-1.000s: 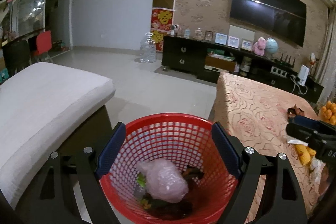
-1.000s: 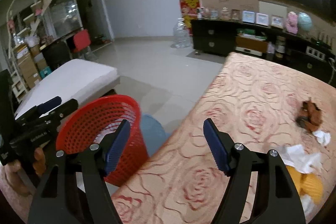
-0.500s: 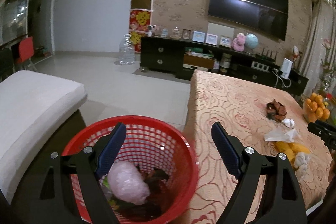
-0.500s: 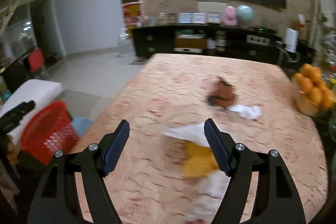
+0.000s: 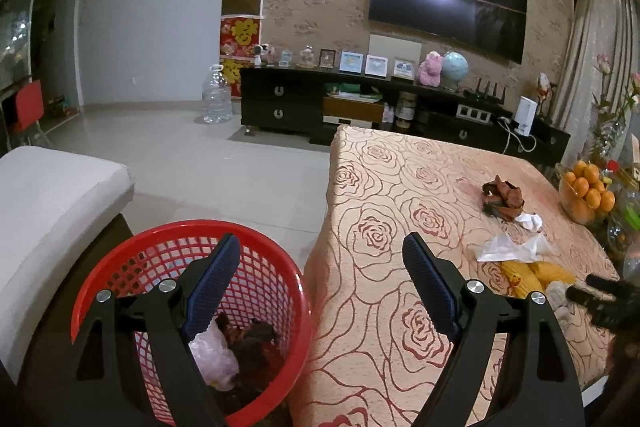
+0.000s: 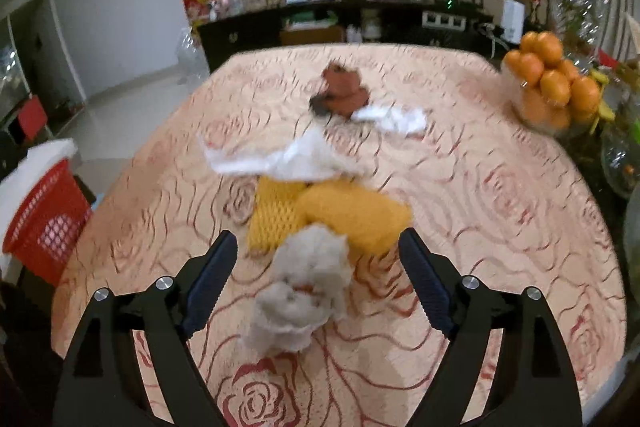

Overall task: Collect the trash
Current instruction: 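Grasp the white mesh bag with the right tool, then grasp the white tissue with the left tool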

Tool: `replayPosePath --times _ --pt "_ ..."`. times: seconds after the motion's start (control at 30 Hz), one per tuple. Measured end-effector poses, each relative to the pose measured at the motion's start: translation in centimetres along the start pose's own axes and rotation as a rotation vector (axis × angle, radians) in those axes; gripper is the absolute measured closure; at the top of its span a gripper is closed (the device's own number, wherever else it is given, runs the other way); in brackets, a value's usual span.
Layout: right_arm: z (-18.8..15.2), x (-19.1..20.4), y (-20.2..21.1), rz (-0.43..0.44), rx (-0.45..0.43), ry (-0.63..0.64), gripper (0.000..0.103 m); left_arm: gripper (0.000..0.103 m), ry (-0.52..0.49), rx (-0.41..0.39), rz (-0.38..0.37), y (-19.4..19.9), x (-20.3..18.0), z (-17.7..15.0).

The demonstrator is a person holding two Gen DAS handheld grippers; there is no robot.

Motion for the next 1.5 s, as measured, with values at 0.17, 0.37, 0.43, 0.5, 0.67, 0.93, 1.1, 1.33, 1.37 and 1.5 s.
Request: replayPosePath --times 0.17,0.37,0.43,0.5,0.67,0.93,1.1,1.33,1.37,1.5 --pt "-1.0 1.4 -1.5 -0.012 0.02 0.047 0.023 0.023 -0.007 0.006 0.002 -0.1 -0.2 -0.1" --pt "-1.7 1.9 -2.7 -0.021 0.045 0.065 0.029 0.023 -0.008 0.008 0.004 -0.1 -0.1 -0.2" --pt "-1.9 1.7 -3.1 -0.019 0.066 0.058 0.04 0.023 -0.008 0.007 0.003 -0.1 -0.1 -0.2" --pt "-2.0 1.3 -3.4 -0.013 0.081 0.05 0.051 0.023 -0.01 0.008 0.004 -0.1 -0.1 -0.2" --pt "-2.0 1.1 -2.9 -0.001 0.077 0.044 0.063 0.023 -0.012 0.012 0.002 -0.1 0.0 -0.3" --pt "0.1 0.7 -0.1 0.033 -0.006 0.01 0.065 0.023 -0.024 0.025 0.002 -0.6 -0.5 -0.6" --pt "1.5 -0.4 1.2 0.008 -0.055 -0.004 0.065 0.023 -0.046 0.043 -0.02 -1.5 -2.2 -0.9" --pt "3.3 -1.8 1.8 -0.028 -0.083 -0.004 0.065 0.023 -0.096 0.091 -0.121 -3.6 -6.5 -1.6" --pt "3.7 -2.0 1.9 -0.028 -0.088 -0.002 0.065 0.023 -0.109 0.096 -0.133 -3.8 -7.1 -1.6" --pt "5.4 -2.2 2.0 -0.013 -0.103 0.001 0.065 0.022 -0.142 0.125 -0.166 -5.2 -9.2 -1.6"
Point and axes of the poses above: each gripper's, at about its wrist camera, not at the fingertips, and y roughly against the way its jaws point, x to its left, z to its top, the point moved 8 cm from there along -y, roughly the way its jaws point, and after that the axes turned 14 degrees about -z, right-handed, at the moved point
